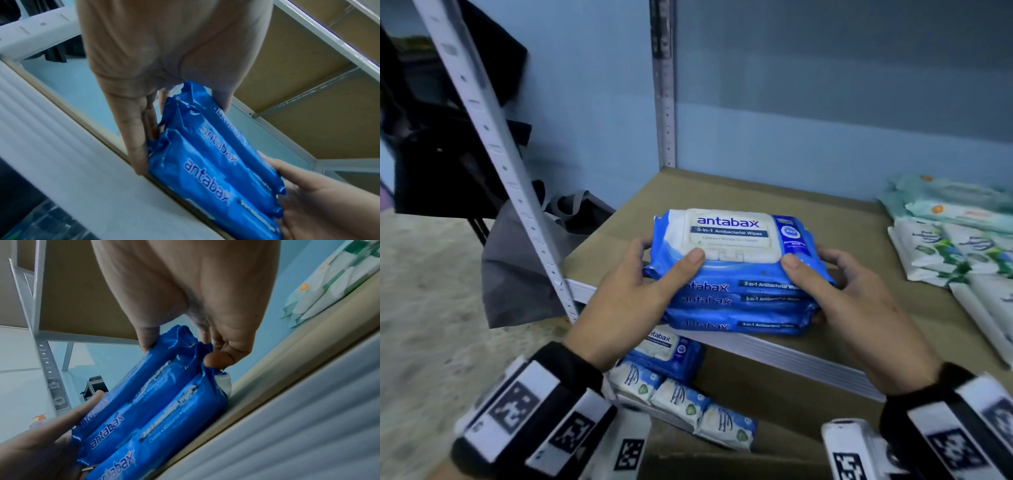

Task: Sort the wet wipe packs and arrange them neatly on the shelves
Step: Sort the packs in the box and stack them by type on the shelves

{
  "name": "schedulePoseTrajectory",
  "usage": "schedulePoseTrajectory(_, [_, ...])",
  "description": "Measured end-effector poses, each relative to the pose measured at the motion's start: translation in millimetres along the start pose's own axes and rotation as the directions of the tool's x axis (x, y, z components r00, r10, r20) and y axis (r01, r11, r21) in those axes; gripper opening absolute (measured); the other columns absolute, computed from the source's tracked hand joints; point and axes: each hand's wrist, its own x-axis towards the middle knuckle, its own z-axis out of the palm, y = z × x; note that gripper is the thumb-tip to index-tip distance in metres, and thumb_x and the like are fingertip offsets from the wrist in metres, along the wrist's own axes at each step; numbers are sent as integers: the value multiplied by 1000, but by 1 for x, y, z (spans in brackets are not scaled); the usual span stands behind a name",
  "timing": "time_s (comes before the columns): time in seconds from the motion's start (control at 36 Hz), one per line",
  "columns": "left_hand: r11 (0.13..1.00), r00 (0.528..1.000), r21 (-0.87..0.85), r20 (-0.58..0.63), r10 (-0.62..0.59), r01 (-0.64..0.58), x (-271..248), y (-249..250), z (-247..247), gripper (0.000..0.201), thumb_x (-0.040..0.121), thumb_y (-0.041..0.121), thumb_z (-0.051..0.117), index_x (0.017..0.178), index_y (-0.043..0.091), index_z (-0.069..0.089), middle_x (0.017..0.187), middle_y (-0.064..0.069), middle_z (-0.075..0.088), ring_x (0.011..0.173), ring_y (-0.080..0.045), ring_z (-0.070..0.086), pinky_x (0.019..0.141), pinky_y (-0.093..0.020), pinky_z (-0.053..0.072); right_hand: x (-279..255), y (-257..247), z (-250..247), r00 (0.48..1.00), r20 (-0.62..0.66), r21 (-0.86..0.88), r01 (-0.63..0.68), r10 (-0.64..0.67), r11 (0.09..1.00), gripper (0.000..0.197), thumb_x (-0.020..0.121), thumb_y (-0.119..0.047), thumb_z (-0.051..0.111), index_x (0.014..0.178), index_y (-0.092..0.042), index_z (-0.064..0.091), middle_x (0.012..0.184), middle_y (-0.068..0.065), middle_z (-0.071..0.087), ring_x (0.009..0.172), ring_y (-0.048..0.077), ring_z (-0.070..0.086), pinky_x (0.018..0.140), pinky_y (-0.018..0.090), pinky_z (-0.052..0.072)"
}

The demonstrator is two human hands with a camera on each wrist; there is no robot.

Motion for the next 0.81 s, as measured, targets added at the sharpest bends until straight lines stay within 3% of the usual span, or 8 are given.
schedulePoseTrajectory(0.17, [987,990,147,-110,87,-71,3,-2,-9,55,89,77,32,104,40,69,96,13,74,90,-10,70,84,-47,56,2,5,-3,999,-14,11,-43,44,999,59,78,-73,57,112,-26,67,97,-8,75,79,7,69,65,31,46])
schedulePoseTrajectory(0.25, [994,973,106,-222,65,-42,7,-3,-14,45,96,58,45,92,22,72,87,-3,70,72,-16,61,68,-41,56,4,8,-5,996,-26,19,-81,82,997,57,90,-72,43,114,-26,68,102,-7,75,90,18,69,66,37,48])
schedulePoseTrajectory(0.33, [999,970,43,-245,3,8,9,-7,-16,23,95,34,59,84,18,71,71,5,61,65,-13,49,58,-33,42,6,11,-5,990,-115,106,-74,86,992,37,97,-49,52,103,-19,72,97,-5,76,95,17,70,74,36,51])
schedulePoseTrajectory(0.39, [996,975,-57,-209,-74,63,12,-9,-18,23,93,31,62,92,11,73,75,7,61,65,-14,47,57,-30,36,8,14,-6,985,-161,102,-53,69,993,30,92,-45,60,95,-18,73,92,-4,76,91,17,70,78,40,50])
schedulePoseTrajectory(0.44, [986,977,-129,-171,-127,105,13,-11,-19,28,92,30,64,101,4,71,80,3,62,62,-13,45,56,-28,32,10,15,-7,983,-164,122,-67,87,990,29,89,-45,63,87,-18,73,81,-3,74,77,16,65,68,37,46])
schedulePoseTrajectory(0.58, [971,977,-201,-140,-161,131,17,-13,-20,29,91,24,64,105,-1,70,69,1,54,55,-8,43,55,-26,29,11,15,-7,979,-102,217,-153,179,964,28,89,-39,65,90,-12,70,77,3,67,66,16,49,54,31,31])
schedulePoseTrajectory(0.69, [969,971,-200,-162,-177,143,19,-12,-23,14,92,23,64,92,10,69,65,4,51,54,-7,43,54,-24,29,17,10,-14,970,-66,316,-202,234,927,15,90,-24,64,100,-12,64,66,2,50,51,11,39,46,25,26])
schedulePoseTrajectory(0.81, [971,974,-193,-151,-170,139,21,-11,-20,10,92,22,64,89,13,66,62,7,51,54,-6,44,54,-24,29,21,10,-16,959,-40,383,-246,282,890,9,91,-23,63,87,-15,60,62,-1,43,51,10,37,45,25,26])
